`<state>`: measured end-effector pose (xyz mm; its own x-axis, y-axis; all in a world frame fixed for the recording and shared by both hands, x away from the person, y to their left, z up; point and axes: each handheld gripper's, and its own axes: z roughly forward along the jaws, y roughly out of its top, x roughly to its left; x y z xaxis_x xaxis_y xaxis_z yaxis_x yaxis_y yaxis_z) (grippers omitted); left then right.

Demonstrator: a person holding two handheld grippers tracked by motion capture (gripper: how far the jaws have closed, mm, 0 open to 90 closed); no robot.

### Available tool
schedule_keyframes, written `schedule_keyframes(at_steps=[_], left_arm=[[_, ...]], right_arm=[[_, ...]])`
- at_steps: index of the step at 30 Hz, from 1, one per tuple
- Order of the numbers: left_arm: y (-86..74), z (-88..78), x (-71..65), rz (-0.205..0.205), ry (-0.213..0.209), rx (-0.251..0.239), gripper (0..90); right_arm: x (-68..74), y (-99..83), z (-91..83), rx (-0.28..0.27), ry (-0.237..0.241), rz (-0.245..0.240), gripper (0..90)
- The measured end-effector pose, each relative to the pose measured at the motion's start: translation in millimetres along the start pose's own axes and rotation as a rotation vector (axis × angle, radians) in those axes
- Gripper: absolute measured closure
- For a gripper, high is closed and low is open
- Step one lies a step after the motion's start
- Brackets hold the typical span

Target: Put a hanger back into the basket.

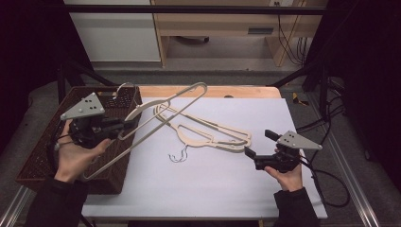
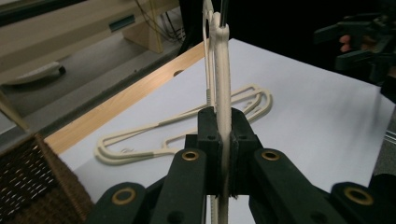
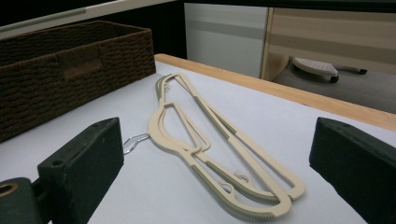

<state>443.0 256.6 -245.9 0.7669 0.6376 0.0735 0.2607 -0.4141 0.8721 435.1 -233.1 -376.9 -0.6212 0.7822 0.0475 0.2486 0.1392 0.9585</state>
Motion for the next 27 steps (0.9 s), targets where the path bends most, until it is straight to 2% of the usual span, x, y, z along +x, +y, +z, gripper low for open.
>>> schedule_keyframes(at_steps=[1, 2, 4, 5, 6, 7, 8, 11, 13, 19, 20, 24, 25, 27], left_arm=[[-2.0, 0.5, 6.8, -0.011, 0.001, 0.006, 86.0], [-2.0, 0.5, 6.8, -0.011, 0.001, 0.006, 86.0], [-9.2, 1.0, 28.8, -0.013, 0.029, 0.037, 86.0], [-11.7, 0.6, 35.3, -0.014, 0.037, 0.046, 86.0], [-11.7, 0.6, 35.3, -0.014, 0.037, 0.046, 86.0], [-16.7, -1.3, 47.6, -0.017, 0.061, 0.058, 86.0], [-16.7, -1.3, 47.6, -0.017, 0.061, 0.058, 86.0], [-29.5, -10.4, 71.6, -0.048, 0.099, 0.042, 86.0], [-30.9, -11.5, 73.8, -0.051, 0.103, 0.04, 86.0], [-47.8, -26.4, 100.6, -0.08, 0.137, 0.04, 86.0], [-47.8, -26.4, 100.6, -0.08, 0.137, 0.04, 86.0], [-63.1, -34.3, 119.5, -0.113, 0.173, 0.046, 86.0], [-63.1, -34.3, 119.5, -0.113, 0.173, 0.046, 86.0], [-71.1, -38.4, 127.7, -0.137, 0.184, 0.046, 86.0]], right_arm=[[0.1, 0.0, 0.4, 0.0, -0.006, 0.001, 3.4], [0.1, 0.0, 0.4, 0.0, -0.006, 0.001, 3.4], [0.0, -0.2, 0.7, 0.0, -0.008, -0.002, 3.4], [0.0, -0.3, 1.0, 0.001, -0.005, -0.002, 3.4], [0.0, -0.5, 1.1, 0.003, -0.004, -0.004, 3.5], [0.3, -0.7, 1.4, 0.005, -0.004, -0.002, 3.5], [0.3, -0.7, 1.4, 0.005, -0.004, -0.002, 3.5], [0.3, -1.3, 3.2, 0.013, -0.007, -0.001, 3.5], [0.7, -1.7, 3.6, 0.017, -0.006, 0.002, 3.5], [1.0, -2.6, 5.4, 0.022, -0.002, 0.0, 3.5], [1.0, -2.6, 5.4, 0.022, -0.002, 0.0, 3.5], [1.7, -3.3, 6.9, 0.027, -0.001, -0.003, 3.5], [1.7, -3.3, 6.9, 0.027, -0.001, -0.003, 3.5], [1.7, -3.5, 7.1, 0.03, -0.001, -0.004, 3.4]])
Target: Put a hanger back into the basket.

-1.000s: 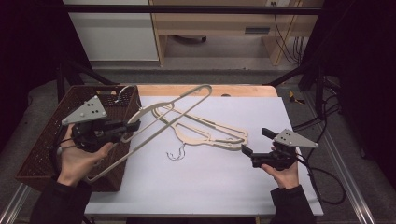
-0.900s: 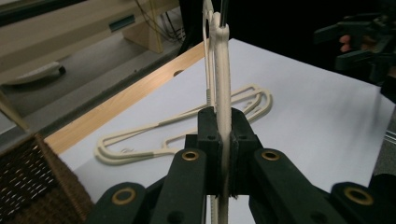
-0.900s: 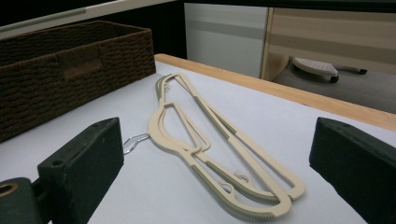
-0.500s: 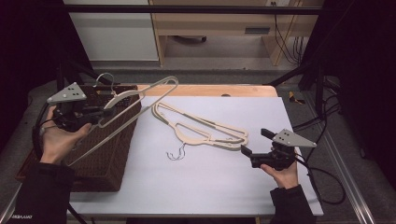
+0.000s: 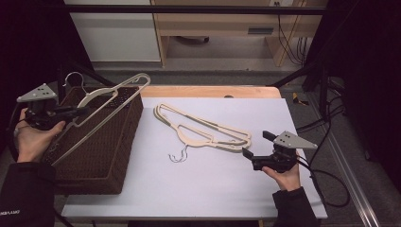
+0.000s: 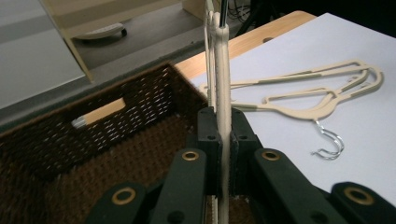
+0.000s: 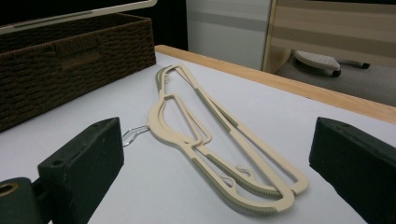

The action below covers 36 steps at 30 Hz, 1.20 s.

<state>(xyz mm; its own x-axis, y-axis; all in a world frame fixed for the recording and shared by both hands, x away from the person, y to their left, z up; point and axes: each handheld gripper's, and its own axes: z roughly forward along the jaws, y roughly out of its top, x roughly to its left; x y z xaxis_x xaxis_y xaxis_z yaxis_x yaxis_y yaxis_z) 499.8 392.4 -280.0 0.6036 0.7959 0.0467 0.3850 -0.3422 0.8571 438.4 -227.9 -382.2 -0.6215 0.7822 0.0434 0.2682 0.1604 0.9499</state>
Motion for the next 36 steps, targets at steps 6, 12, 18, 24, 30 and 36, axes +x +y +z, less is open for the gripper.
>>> schedule_keyframes(at_steps=[6, 12, 18, 24, 30, 36], left_arm=[[-15.8, -5.7, 17.0, -0.025, 0.021, 0.01, 86.0], [-32.5, -9.2, 27.2, -0.033, 0.037, 0.04, 86.0], [-45.6, -7.4, 31.6, -0.062, 0.05, 0.067, 86.0], [-62.2, 12.3, 29.3, -0.087, 0.044, 0.125, 85.6], [-78.3, 30.6, 31.4, -0.14, 0.051, 0.165, 85.1], [-87.4, 38.4, 32.8, -0.168, 0.066, 0.188, 84.7]], right_arm=[[-0.9, -0.5, 0.0, 0.001, -0.003, 0.005, 3.5], [-0.6, -1.3, 1.3, 0.008, 0.002, 0.0, 3.3], [-0.5, -1.6, 2.1, 0.009, 0.003, 0.0, 3.3], [0.2, -2.1, 3.2, 0.014, 0.0, 0.002, 3.3], [0.1, -2.2, 3.3, 0.014, 0.0, 0.002, 3.2], [0.1, -2.4, 3.4, 0.02, 0.004, -0.001, 3.2]])
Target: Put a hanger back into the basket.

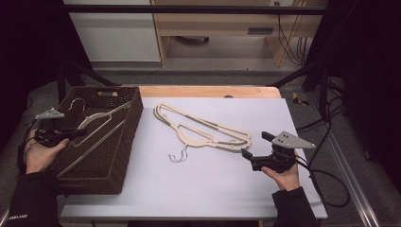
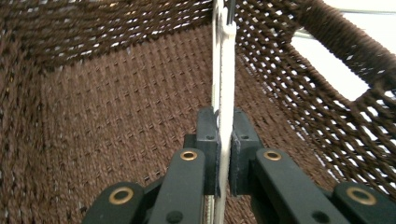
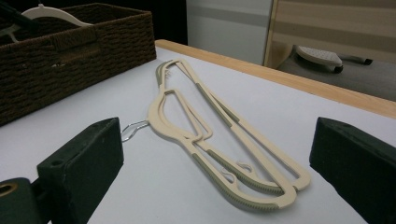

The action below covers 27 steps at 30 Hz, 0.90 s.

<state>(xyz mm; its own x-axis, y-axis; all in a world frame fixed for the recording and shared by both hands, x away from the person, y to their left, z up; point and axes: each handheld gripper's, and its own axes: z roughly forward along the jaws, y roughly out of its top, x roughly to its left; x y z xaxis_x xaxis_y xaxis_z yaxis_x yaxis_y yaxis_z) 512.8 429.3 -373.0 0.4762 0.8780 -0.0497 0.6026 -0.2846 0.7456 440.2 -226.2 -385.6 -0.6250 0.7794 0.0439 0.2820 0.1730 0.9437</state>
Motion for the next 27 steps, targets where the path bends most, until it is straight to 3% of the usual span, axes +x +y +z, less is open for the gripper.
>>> schedule_keyframes(at_steps=[6, 8, 10, 11, 16, 22, 27], left_arm=[[-5.7, 4.9, 3.1, -0.028, 0.075, 0.047, 82.7], [-6.3, 4.0, 6.6, -0.057, 0.111, 0.039, 77.5], [-7.0, 3.8, 7.9, -0.068, 0.113, 0.037, 77.4], [-7.9, 4.3, 9.8, -0.079, 0.147, 0.045, 75.9], [-8.5, 5.8, 12.5, -0.074, 0.203, 0.093, 69.8], [-10.7, 11.4, 17.7, -0.112, 0.239, 0.149, 60.3], [-11.7, 15.8, 19.6, -0.138, 0.241, 0.176, 52.8]], right_arm=[[0.3, -0.7, 1.3, 0.005, 0.004, -0.006, 3.2], [0.6, -0.8, 1.7, 0.007, 0.002, -0.006, 3.1], [0.7, -0.8, 1.6, 0.006, 0.002, -0.005, 3.2], [0.7, -0.7, 1.4, 0.006, 0.003, -0.005, 3.2], [1.1, -0.8, 1.8, 0.005, 0.002, -0.003, 3.2], [1.4, -1.0, 2.3, 0.006, 0.004, -0.003, 3.2], [1.1, -1.0, 1.9, 0.006, 0.007, -0.007, 3.2]])
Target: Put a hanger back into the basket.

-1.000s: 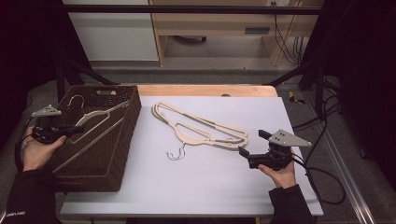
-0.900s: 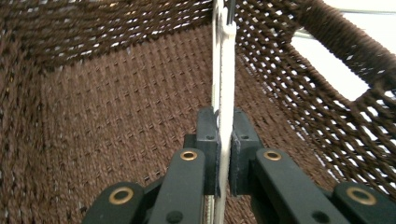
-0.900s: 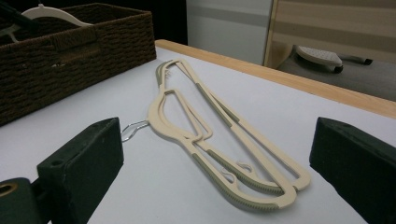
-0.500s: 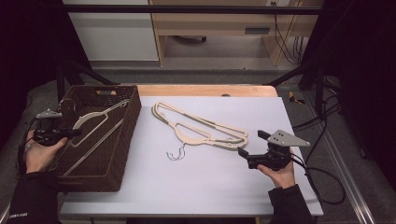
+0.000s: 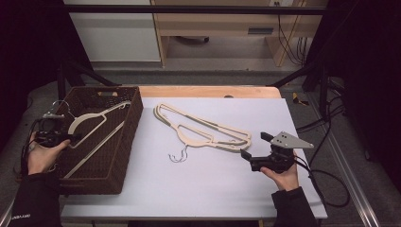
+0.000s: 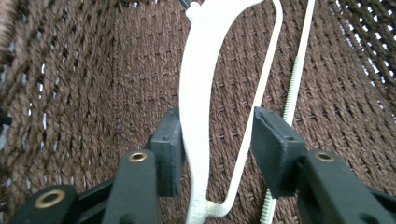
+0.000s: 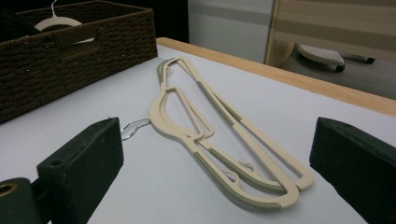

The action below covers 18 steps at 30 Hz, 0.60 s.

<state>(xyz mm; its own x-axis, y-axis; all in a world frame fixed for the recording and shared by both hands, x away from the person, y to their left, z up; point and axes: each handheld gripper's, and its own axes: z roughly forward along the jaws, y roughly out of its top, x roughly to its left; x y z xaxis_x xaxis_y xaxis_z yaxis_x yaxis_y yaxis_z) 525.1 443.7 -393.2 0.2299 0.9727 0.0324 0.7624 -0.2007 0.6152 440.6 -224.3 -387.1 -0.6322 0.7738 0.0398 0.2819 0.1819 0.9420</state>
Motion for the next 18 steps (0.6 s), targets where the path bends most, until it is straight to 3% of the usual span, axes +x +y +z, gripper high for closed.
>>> schedule_keyframes(at_steps=[11, 13, 16, 18], left_arm=[[-2.7, 7.8, 3.2, -0.051, 0.024, 0.053, 42.4], [-3.1, 7.6, 4.3, -0.06, 0.036, 0.05, 36.0], [-3.6, 3.6, 5.2, -0.076, 0.022, 0.023, 34.0], [-1.4, -4.5, 1.2, -0.049, 0.017, -0.002, 32.3]], right_arm=[[0.3, 0.1, -0.3, -0.003, 0.0, -0.001, 3.2], [0.2, 0.3, -0.8, -0.003, 0.001, 0.0, 3.2], [0.1, 0.8, -1.5, -0.01, -0.001, 0.003, 3.2], [-0.3, 1.1, -2.3, -0.015, -0.002, 0.001, 3.1]])
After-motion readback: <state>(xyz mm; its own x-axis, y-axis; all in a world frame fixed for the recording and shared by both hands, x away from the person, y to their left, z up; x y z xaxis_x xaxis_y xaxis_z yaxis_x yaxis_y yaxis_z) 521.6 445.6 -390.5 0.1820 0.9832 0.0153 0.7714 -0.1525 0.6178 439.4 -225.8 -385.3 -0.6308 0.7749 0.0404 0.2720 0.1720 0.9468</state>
